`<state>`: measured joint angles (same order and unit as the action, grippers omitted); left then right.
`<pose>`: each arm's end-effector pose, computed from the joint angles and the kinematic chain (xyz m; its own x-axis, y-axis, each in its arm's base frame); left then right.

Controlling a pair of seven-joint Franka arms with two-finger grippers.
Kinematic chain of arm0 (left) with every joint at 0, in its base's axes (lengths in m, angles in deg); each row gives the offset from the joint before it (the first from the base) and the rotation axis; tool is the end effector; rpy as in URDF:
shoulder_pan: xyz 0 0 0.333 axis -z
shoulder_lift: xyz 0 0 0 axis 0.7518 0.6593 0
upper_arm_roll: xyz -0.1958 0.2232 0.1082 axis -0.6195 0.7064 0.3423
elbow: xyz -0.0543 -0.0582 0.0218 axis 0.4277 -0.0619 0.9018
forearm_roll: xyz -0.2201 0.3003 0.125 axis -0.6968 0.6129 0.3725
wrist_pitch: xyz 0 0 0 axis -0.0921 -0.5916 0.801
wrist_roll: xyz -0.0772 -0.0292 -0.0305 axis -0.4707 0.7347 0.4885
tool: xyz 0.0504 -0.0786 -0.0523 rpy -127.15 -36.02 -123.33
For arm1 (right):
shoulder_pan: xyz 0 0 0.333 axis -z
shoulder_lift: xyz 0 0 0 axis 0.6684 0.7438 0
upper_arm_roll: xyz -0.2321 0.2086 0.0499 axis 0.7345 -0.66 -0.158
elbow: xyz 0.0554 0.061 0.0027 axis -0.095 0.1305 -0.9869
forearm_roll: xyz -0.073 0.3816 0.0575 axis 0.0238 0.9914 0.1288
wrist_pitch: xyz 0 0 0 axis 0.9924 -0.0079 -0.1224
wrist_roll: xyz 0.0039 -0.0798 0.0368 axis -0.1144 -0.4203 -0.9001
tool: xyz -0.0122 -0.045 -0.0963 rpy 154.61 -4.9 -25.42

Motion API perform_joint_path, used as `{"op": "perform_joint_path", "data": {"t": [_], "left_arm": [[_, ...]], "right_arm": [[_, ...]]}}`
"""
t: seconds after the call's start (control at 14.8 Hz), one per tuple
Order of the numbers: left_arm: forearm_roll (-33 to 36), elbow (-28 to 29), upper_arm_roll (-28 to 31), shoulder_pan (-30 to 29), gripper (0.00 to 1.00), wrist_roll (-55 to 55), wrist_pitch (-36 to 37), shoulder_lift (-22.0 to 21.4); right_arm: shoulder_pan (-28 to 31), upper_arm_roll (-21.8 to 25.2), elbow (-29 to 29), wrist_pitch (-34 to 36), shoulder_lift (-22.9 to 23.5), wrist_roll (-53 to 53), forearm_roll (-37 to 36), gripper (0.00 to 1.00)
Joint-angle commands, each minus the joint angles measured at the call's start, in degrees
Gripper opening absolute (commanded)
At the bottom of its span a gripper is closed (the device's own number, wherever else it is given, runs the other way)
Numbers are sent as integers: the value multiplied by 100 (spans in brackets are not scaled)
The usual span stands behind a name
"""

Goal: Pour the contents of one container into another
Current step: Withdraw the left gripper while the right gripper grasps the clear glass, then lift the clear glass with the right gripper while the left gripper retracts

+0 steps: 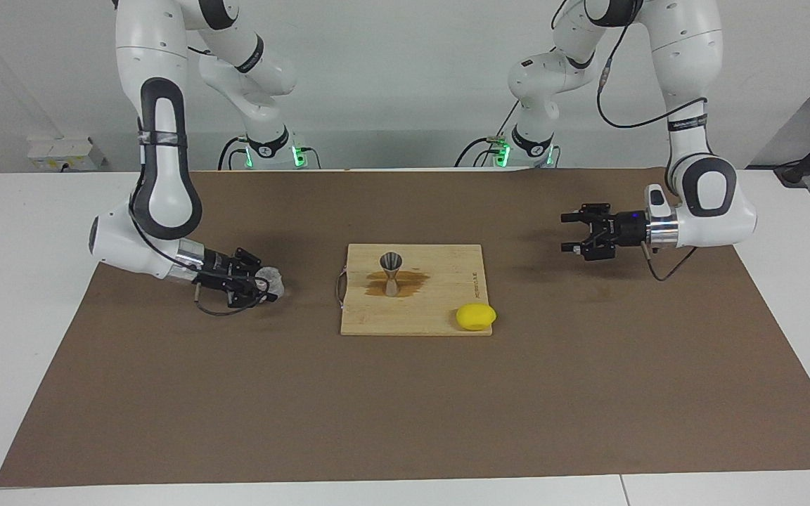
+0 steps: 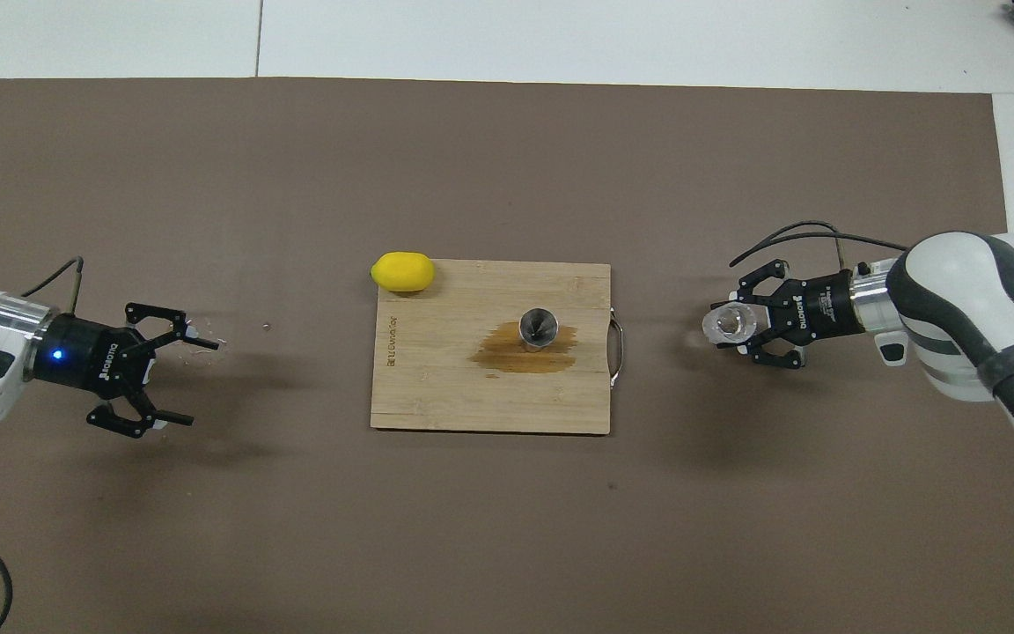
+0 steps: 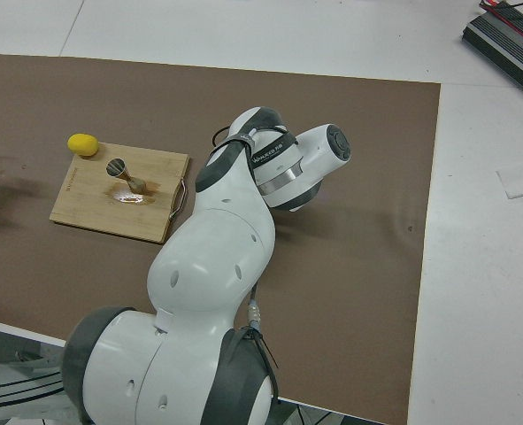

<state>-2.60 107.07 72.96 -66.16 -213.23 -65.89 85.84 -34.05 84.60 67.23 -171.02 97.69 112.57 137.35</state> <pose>0.5187 0.0660 0.3217 -0.2409 -0.3667 0.8986 -0.9185 0.3852 -0.0890 0.5714 0.0028 0.2974 0.0959 -0.6947 -0.7129 -0.9933 -0.1131 -0.0234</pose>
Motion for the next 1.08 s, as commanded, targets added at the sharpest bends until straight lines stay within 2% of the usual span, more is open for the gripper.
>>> {"op": "perform_joint_path", "data": {"t": [0.0,0.14,0.41,0.61,0.74,1.01], "left_arm": [[902,-515,-23,-183,100,141,341,76],[1500,-753,-23,-262,100,115,360,76],[2212,-1375,-23,-228,100,62,351,85],[2732,-1659,-40,-96,100,141,264,-29],[2751,-1755,-31,36,100,236,167,-222],[3049,-1887,-40,343,100,1386,-114,-732]], "right_arm": [[-445,-21,102,-437,-385,708,190,0],[-840,-21,67,-701,-509,1340,190,0],[-1412,-13,-267,-1176,-518,2466,173,0],[-1764,-4,-329,-1458,-491,2889,102,0],[-1957,14,-382,-1493,-483,3021,24,0],[-2300,5,-540,-1651,-465,3522,-837,0]]}}
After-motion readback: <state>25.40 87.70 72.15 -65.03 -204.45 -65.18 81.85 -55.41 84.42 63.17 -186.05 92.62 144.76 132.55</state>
